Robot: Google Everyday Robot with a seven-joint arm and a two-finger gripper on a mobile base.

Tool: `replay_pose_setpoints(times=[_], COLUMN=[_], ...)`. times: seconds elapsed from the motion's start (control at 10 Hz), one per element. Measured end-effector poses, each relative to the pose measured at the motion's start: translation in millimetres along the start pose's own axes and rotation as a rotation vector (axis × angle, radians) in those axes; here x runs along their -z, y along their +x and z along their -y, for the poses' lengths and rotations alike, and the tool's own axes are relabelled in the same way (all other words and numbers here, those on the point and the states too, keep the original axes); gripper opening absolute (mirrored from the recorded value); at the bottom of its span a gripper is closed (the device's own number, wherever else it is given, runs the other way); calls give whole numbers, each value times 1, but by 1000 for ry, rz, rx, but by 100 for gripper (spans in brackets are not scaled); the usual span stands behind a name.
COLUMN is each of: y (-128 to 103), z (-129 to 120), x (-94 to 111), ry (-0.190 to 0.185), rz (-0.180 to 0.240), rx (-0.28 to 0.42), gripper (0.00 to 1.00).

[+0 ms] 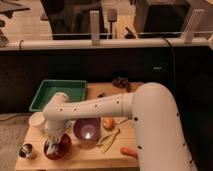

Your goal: Wipe red bowl with towel

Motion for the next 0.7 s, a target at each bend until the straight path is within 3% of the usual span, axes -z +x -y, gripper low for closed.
replay_pose_setpoints(times=[0.4, 0.7], y=[-24, -37], z=[-8, -34], x=[-5, 1], ry=[-16, -34], rz=[67, 70], rx=[33, 47], gripper=[0, 0])
